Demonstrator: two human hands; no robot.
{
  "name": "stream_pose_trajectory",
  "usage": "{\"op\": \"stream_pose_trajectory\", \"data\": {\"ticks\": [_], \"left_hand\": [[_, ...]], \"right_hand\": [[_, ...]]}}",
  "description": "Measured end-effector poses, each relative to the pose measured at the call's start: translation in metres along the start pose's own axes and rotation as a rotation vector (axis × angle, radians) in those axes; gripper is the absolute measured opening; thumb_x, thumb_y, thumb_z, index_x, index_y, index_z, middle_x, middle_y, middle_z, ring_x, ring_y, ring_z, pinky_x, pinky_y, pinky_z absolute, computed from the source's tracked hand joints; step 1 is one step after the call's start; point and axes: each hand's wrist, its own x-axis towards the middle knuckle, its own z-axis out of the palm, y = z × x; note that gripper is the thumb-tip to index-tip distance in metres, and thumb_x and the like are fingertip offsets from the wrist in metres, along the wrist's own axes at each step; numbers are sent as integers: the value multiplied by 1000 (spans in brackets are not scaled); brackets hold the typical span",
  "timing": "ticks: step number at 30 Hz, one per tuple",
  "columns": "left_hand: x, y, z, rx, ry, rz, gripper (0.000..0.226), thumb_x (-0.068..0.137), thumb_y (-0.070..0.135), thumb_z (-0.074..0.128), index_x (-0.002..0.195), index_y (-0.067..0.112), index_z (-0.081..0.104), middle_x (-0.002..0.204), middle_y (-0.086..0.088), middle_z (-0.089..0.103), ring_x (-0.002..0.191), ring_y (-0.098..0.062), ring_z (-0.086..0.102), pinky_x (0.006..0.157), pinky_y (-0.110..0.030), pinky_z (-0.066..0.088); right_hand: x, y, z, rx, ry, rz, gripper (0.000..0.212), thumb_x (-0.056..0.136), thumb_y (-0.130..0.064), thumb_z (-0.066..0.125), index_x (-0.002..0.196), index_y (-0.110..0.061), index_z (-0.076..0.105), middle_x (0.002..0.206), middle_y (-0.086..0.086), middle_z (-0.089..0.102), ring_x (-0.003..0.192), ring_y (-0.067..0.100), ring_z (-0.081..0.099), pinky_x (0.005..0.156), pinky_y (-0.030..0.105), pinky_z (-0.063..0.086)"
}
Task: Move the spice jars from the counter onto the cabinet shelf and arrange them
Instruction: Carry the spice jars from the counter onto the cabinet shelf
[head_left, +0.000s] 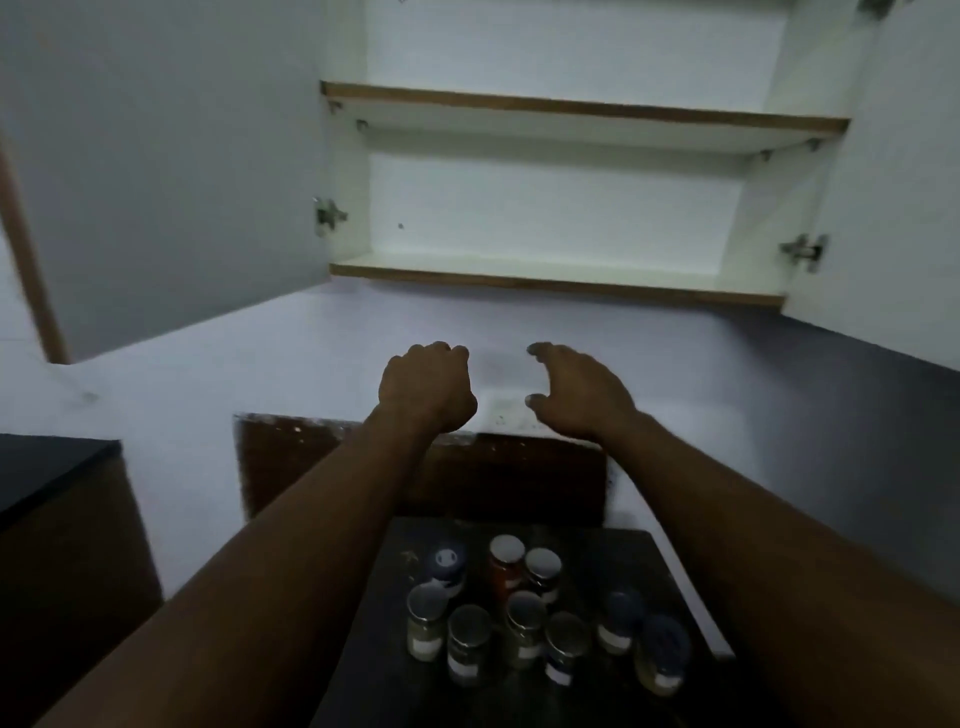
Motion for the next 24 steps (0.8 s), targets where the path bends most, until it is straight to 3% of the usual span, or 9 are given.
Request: {"op": "stream_pose_trajectory", "data": {"ticks": [8,17,24], "left_hand": [[16,96,81,-99,-221,221,69,89,43,69,150,21,44,146,-8,52,129,-34,53,102,-50,45],[27,159,168,-140,-301,327,69,88,45,71,149,24,45,144,-10,55,127,-33,57,103,-56,48],[31,204,252,-154,-455,343,71,90,43,69,152,27,40,148,-10,51,130,-34,54,105,-57,44]], "right_hand": [[-59,115,19,-3,-49,235,68,86,-36,71,147,-23,46,140,2,60,123,26,59,85,33,44],[-79,185,85,72,-173,357,65,87,-38,72,145,-22,47,137,6,62,120,29,60,93,40,52],[-87,237,148,79,-296,448,55,91,-36,69,141,-21,51,129,5,65,114,27,63,88,35,52]]}}
